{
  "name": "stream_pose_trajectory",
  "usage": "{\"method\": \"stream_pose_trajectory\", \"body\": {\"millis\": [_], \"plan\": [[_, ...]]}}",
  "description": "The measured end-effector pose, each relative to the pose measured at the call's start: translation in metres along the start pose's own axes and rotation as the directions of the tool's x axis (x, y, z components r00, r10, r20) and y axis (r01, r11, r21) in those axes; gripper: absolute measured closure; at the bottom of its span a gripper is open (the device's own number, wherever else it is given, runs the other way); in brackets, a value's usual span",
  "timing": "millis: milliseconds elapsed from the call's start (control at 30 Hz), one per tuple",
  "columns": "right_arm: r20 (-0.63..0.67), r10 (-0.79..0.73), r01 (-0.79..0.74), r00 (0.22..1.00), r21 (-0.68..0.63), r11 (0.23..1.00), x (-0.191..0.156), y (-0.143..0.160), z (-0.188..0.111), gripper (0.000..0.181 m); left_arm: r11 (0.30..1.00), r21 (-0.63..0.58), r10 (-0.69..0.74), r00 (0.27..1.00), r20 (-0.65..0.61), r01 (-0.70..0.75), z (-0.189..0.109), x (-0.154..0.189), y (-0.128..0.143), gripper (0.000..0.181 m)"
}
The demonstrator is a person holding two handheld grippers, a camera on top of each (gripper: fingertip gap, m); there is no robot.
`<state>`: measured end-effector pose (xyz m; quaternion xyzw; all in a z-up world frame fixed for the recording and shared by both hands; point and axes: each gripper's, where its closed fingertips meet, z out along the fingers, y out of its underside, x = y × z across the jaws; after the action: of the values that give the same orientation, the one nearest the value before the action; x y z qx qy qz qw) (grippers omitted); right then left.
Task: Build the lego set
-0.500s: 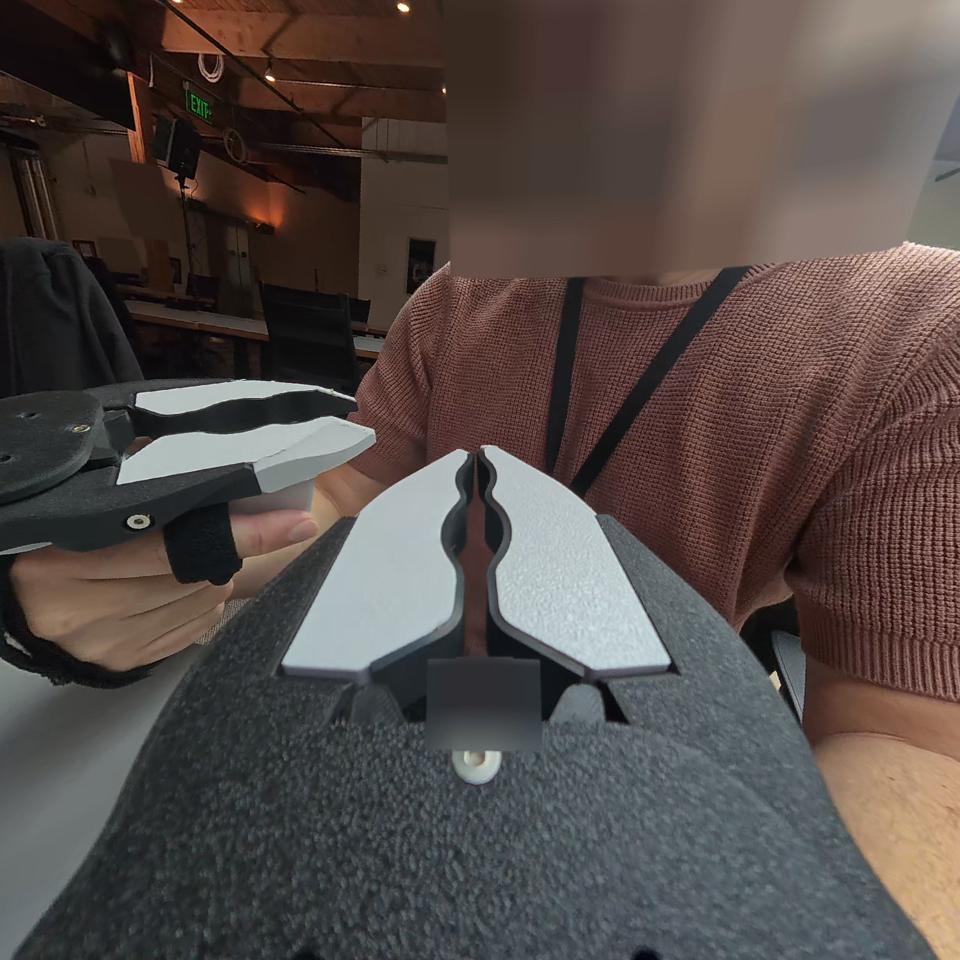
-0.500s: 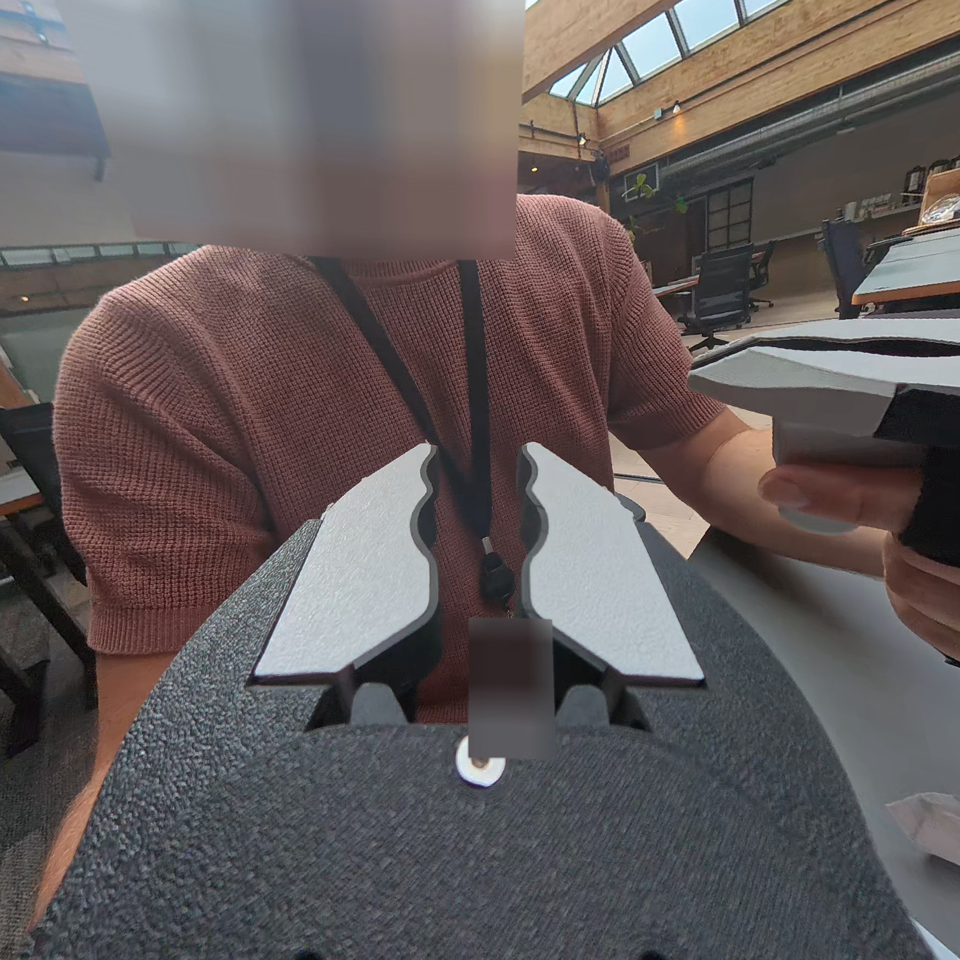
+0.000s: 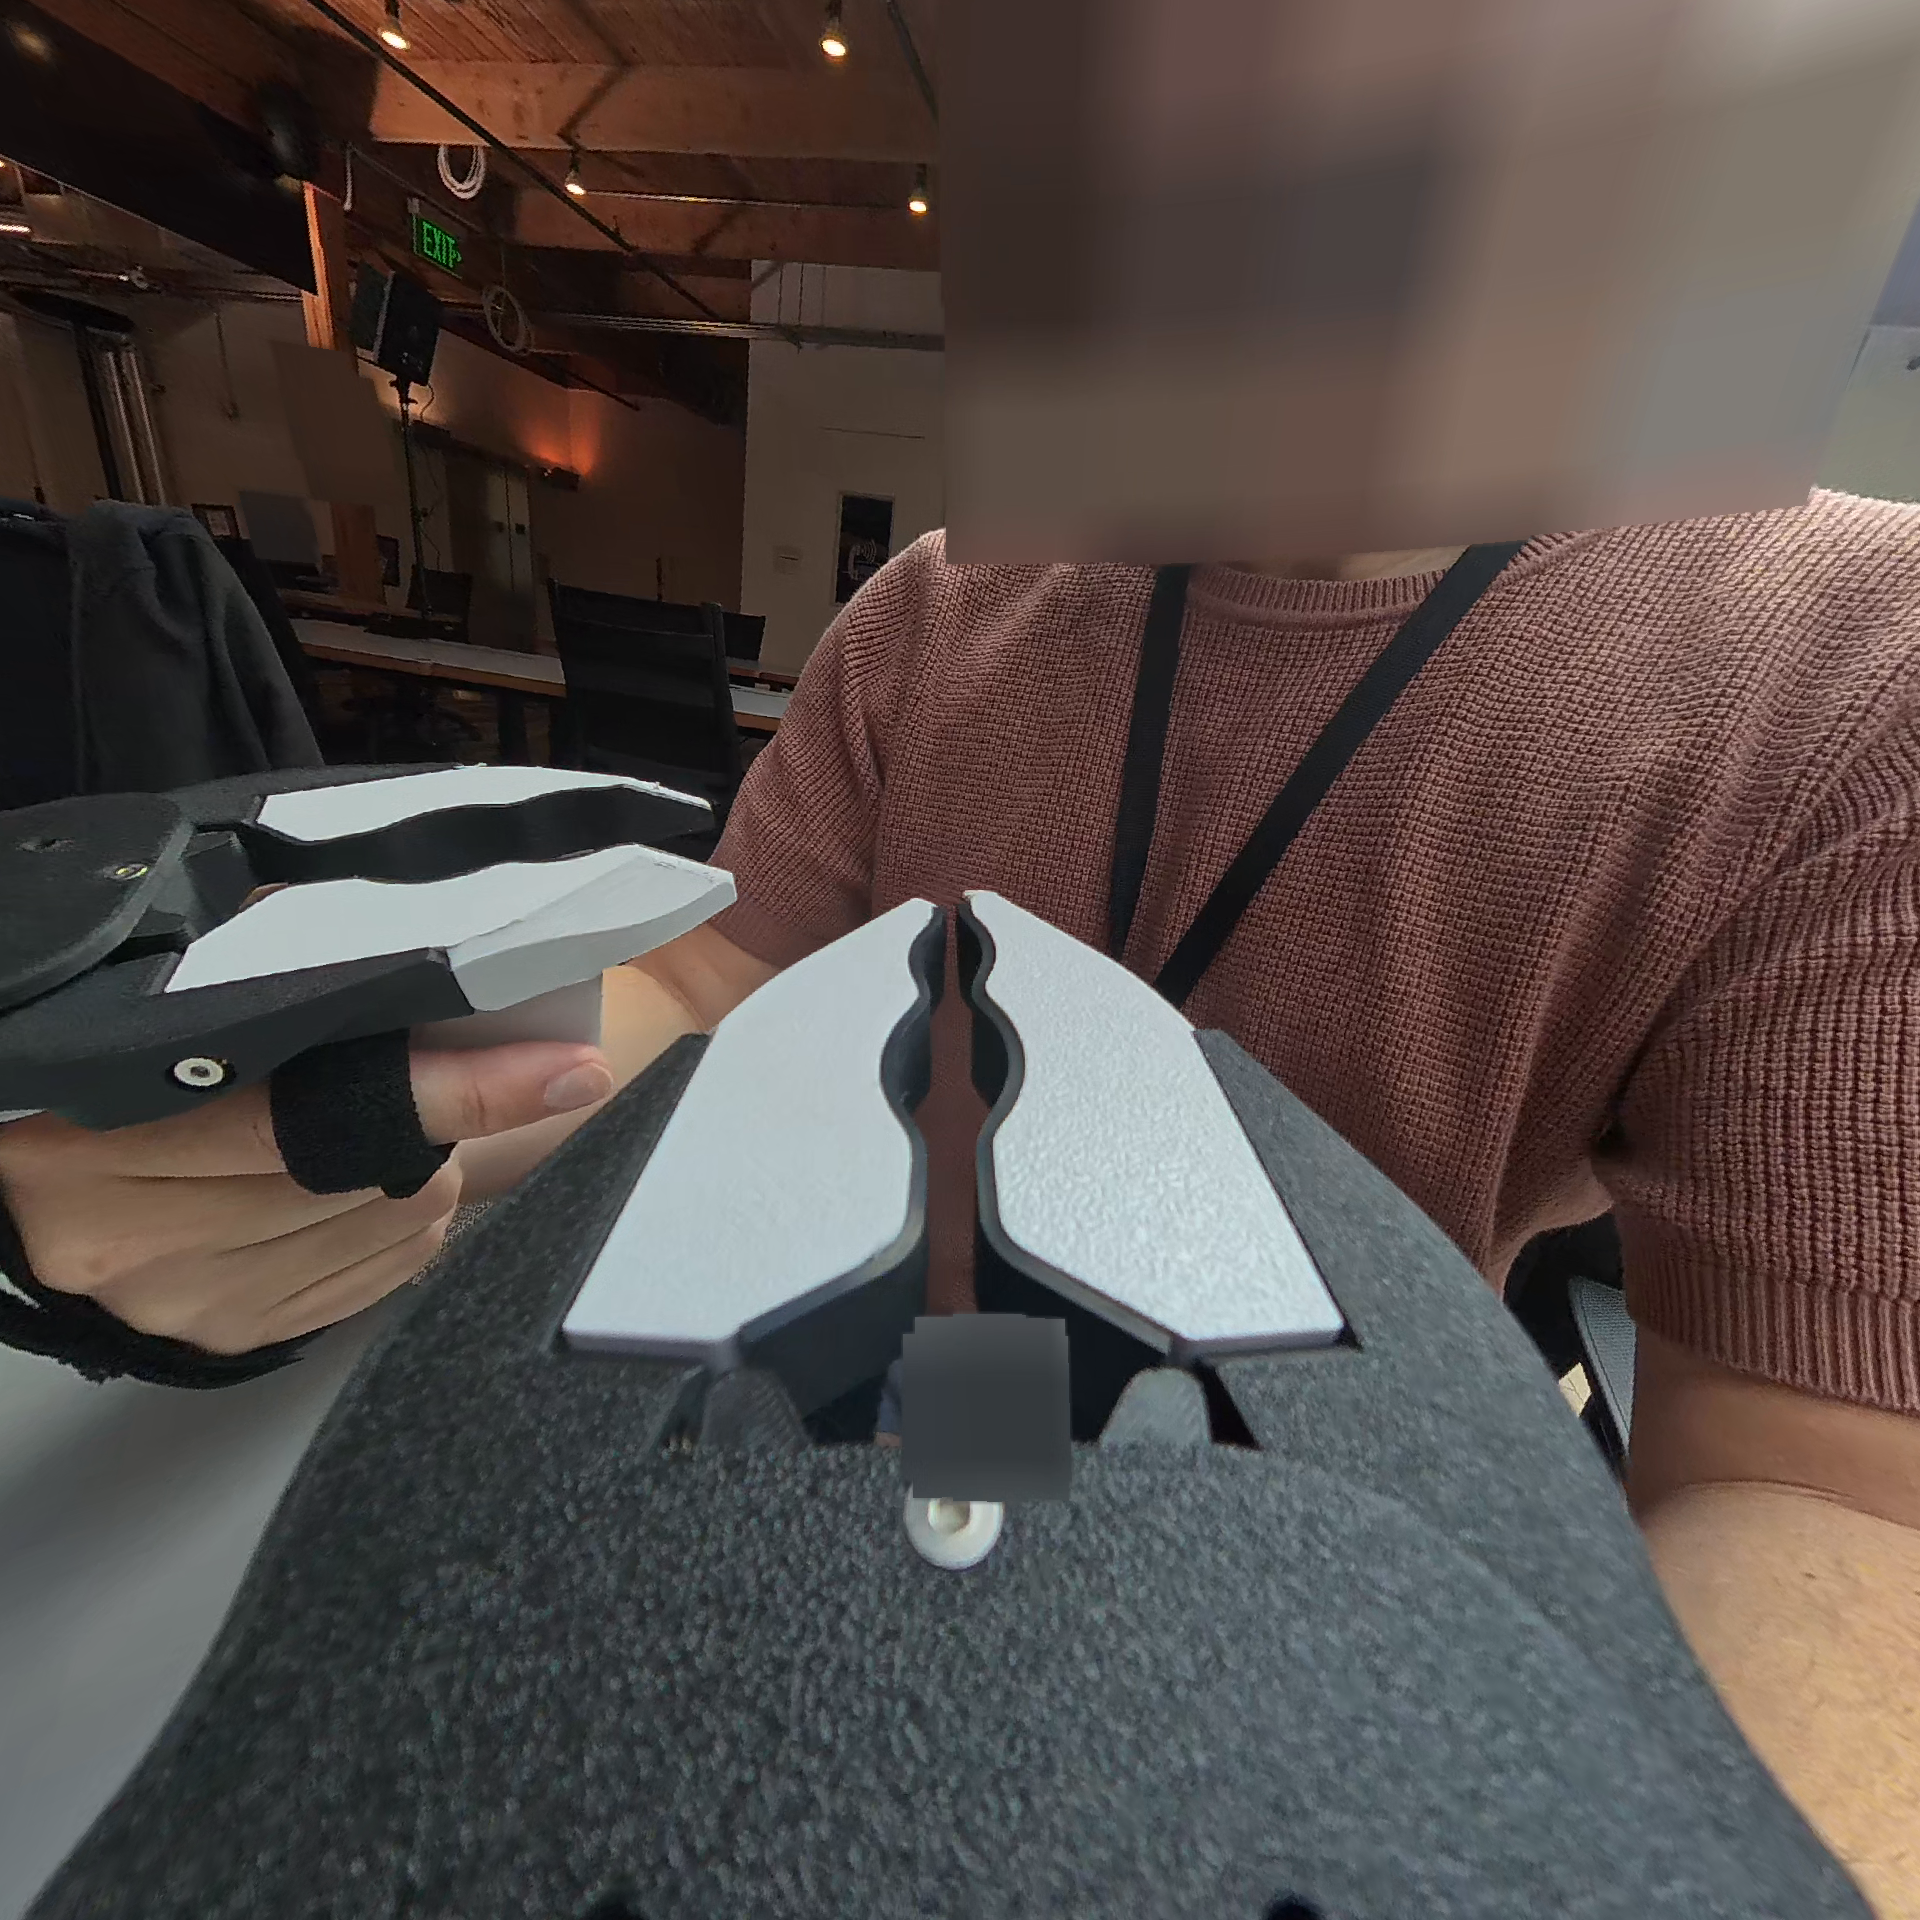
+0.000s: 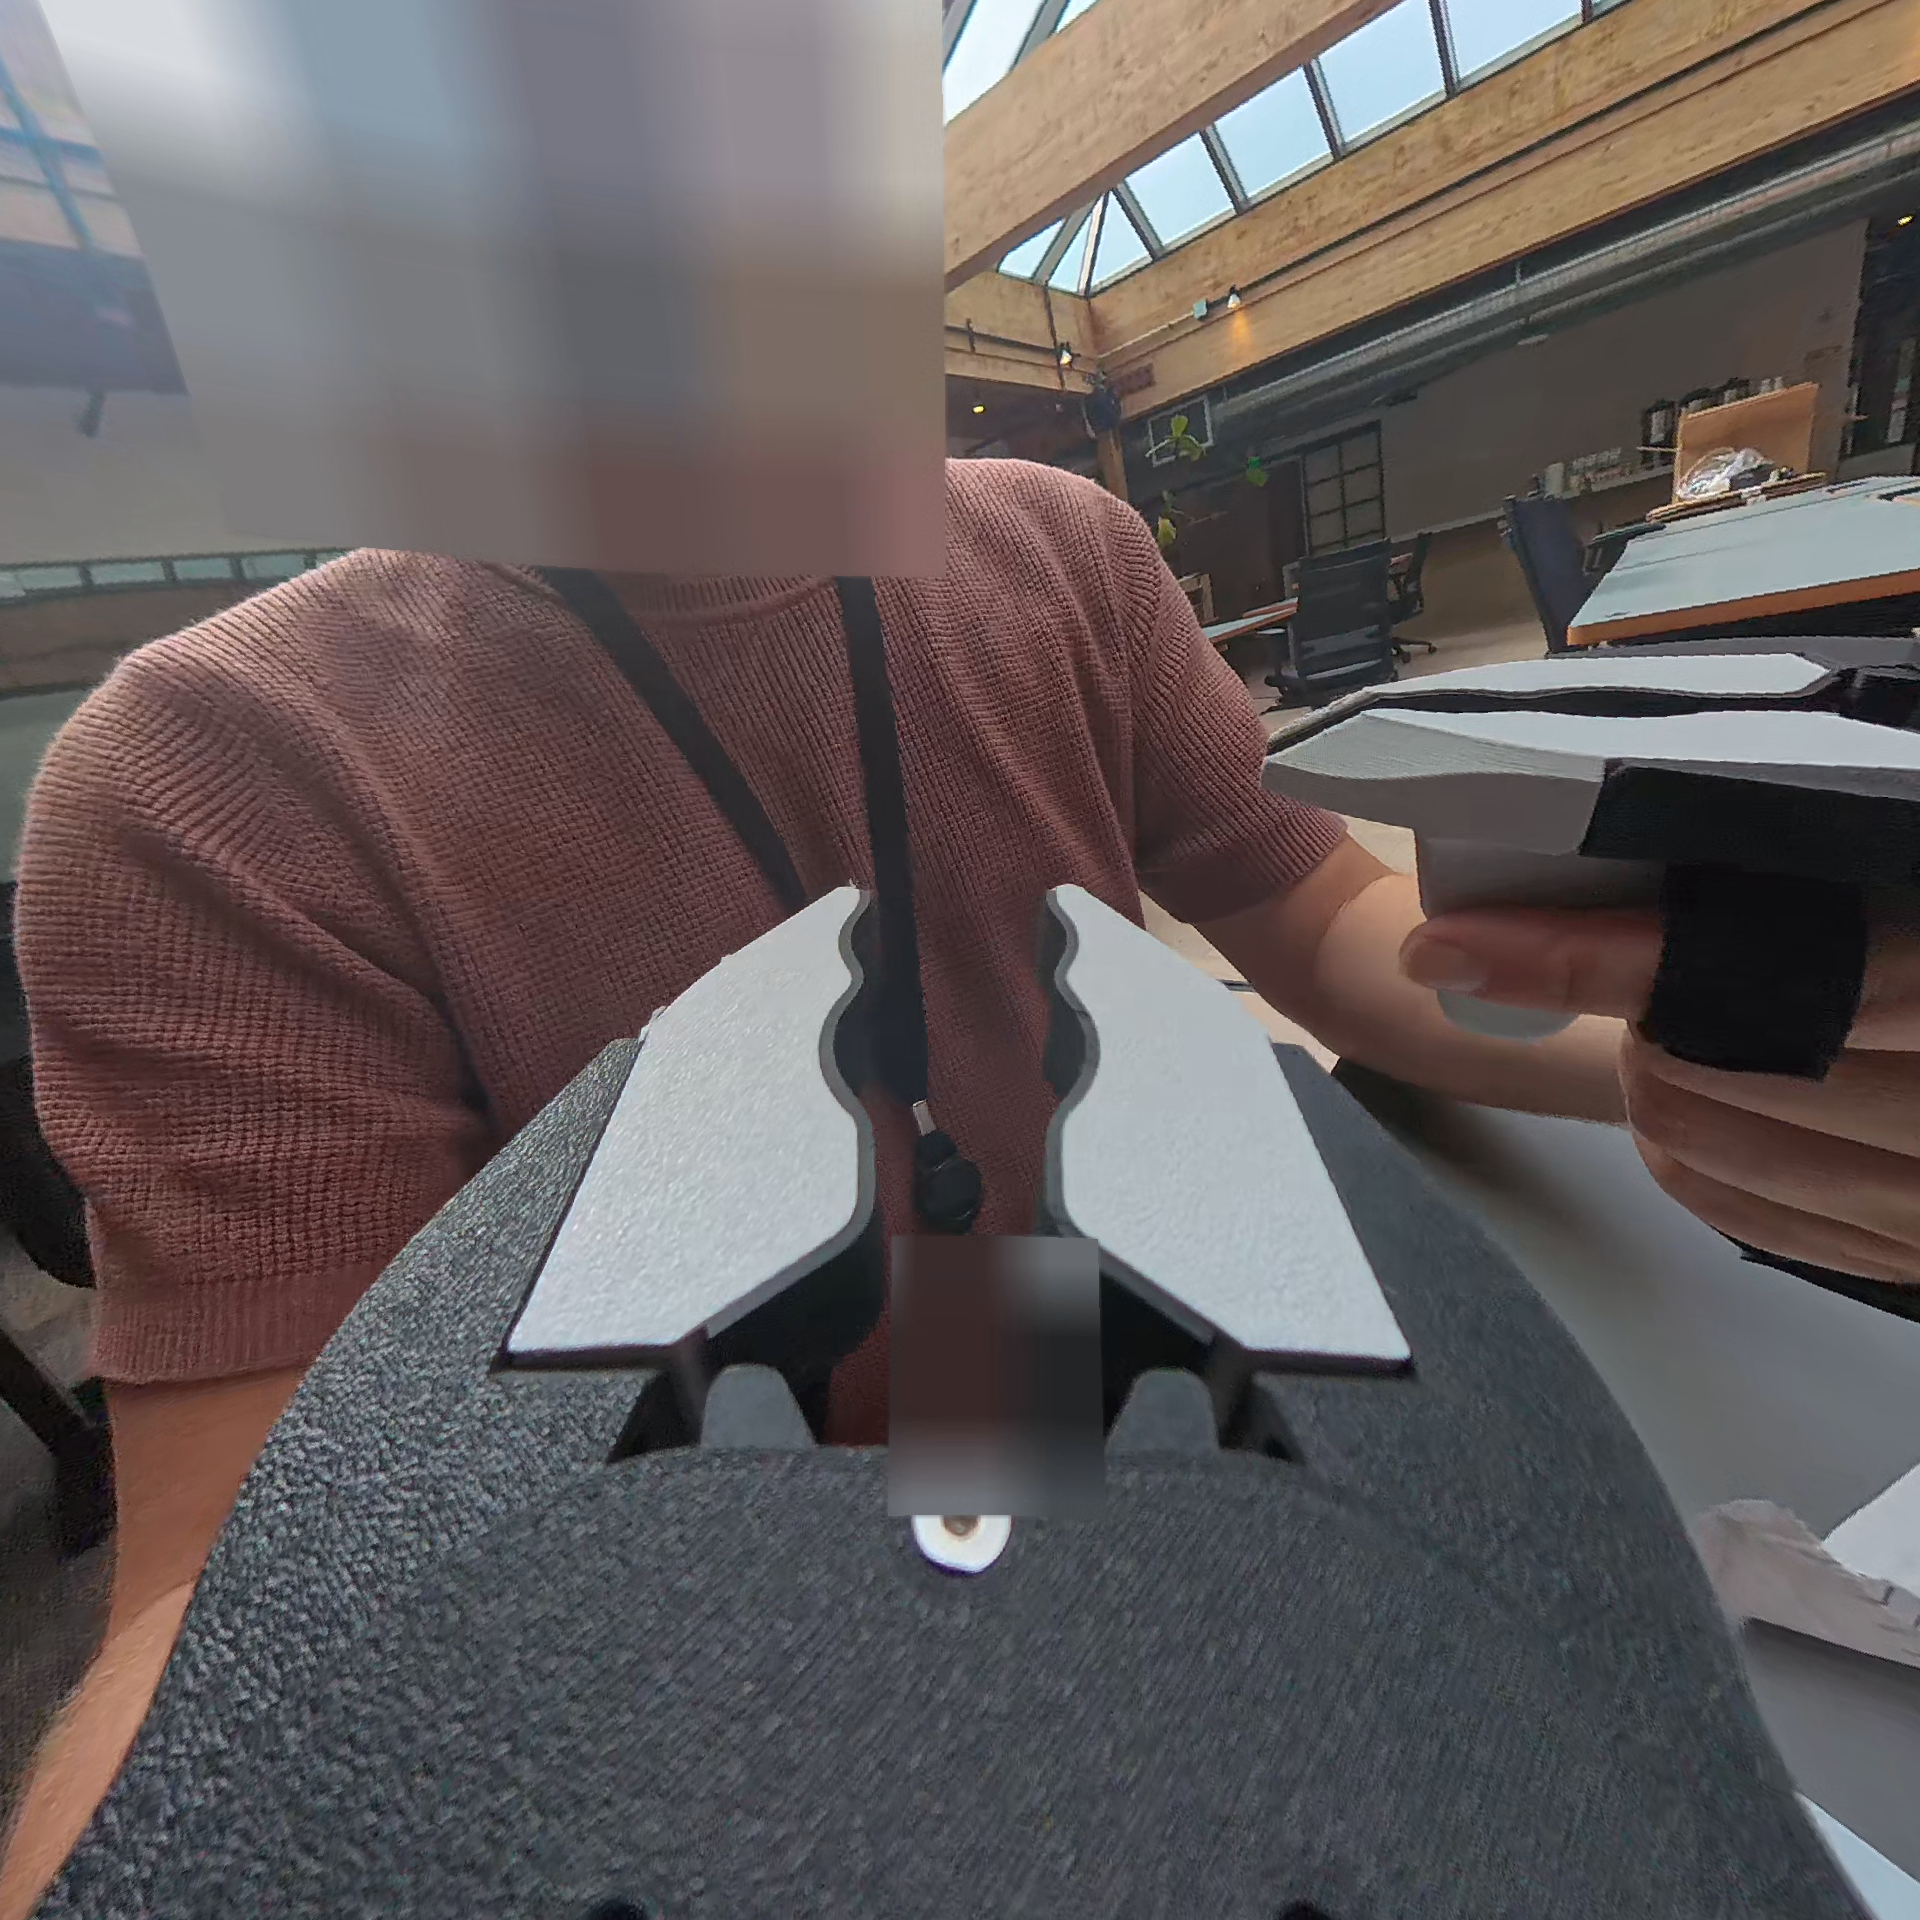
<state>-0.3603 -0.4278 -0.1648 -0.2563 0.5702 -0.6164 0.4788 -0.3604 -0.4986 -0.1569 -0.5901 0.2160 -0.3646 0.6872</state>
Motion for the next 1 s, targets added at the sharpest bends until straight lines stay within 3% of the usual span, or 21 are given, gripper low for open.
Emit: {"method": "stream_pose_trajectory", "body": {"millis": [233, 300, 333, 367, 400, 433, 467, 500, 533, 567, 600, 667, 767, 1000], "plan": [[-0.043, 0.000, -0.001, 0.999, -0.026, 1.000, 0.009, 0.003, 0.002, 0.152, 1.000, 0.000, 0.003, 0.999, 0.038, -0.003, 0.000, -0.007, 0.000, 0.177], [-0.185, -0.029, 0.031, 0.982, 0.005, 1.000, 0.029, -0.004, -0.006, 0.152, 0.999, 0.022, 0.025, 0.984, 0.179, -0.030, -0.007, -0.027, -0.006, 0.173], [-0.374, -0.046, 0.068, 0.926, 0.046, 0.997, 0.056, -0.014, -0.021, 0.152, 0.997, 0.054, 0.035, 0.938, 0.345, -0.058, -0.020, -0.050, -0.014, 0.173], [-0.625, -0.032, 0.119, 0.780, 0.099, 0.988, 0.090, -0.028, -0.050, 0.152, 0.991, 0.102, 0.014, 0.830, 0.558, -0.085, -0.044, -0.079, -0.026, 0.172], [-0.838, 0.021, 0.178, 0.545, 0.141, 0.974, 0.117, -0.039, -0.094, 0.152, 0.980, 0.157, -0.044, 0.642, 0.765, -0.119, -0.082, -0.105, -0.037, 0.172], [-0.963, 0.077, 0.244, 0.260, 0.142, 0.959, 0.128, -0.045, -0.144, 0.151, 0.967, 0.196, -0.122, 0.376, 0.919, -0.165, -0.132, -0.122, -0.041, 0.171], [-0.994, 0.111, 0.315, -0.005, 0.104, 0.943, 0.124, -0.048, -0.188, 0.151, 0.957, 0.185, -0.170, 0.084, 0.982, -0.225, -0.184, -0.122, -0.040, 0.170], [-0.979, 0.094, 0.374, -0.181, 0.019, 0.927, 0.113, -0.052, -0.214, 0.151, 0.955, 0.107, -0.155, -0.158, 0.975, -0.276, -0.223, -0.111, -0.037, 0.170], [-0.950, 0.042, 0.396, -0.309, -0.089, 0.914, 0.105, -0.054, -0.229, 0.152, 0.958, -0.008, -0.093, -0.339, 0.936, -0.286, -0.248, -0.097, -0.035, 0.169], [-0.911, 0.002, 0.379, -0.412, -0.170, 0.910, 0.102, -0.054, -0.239, 0.152, 0.962, -0.124, -0.003, -0.464, 0.886, -0.244, -0.262, -0.087, -0.033, 0.166], [-0.875, -0.049, 0.346, -0.481, -0.241, 0.907, 0.103, -0.052, -0.244, 0.152, 0.963, -0.212, 0.088, -0.544, 0.835, -0.169, -0.270, -0.082, -0.030, 0.161], [-0.829, -0.096, 0.303, -0.551, -0.306, 0.903, 0.114, -0.046, -0.249, 0.152, 0.955, -0.286, 0.176, -0.631, 0.756, -0.077, -0.281, -0.077, -0.024, 0.156], [-0.836, -0.078, 0.268, -0.544, -0.261, 0.928, 0.135, -0.032, -0.253, 0.150, 0.952, -0.307, 0.207, -0.702, 0.681, -0.017, -0.298, -0.073, -0.011, 0.147], [-0.852, -0.142, 0.170, -0.503, -0.259, 0.951, 0.150, -0.020, -0.244, 0.146, 0.968, -0.247, 0.206, -0.704, 0.680, 0.045, -0.318, -0.066, 0.009, 0.148]]}}
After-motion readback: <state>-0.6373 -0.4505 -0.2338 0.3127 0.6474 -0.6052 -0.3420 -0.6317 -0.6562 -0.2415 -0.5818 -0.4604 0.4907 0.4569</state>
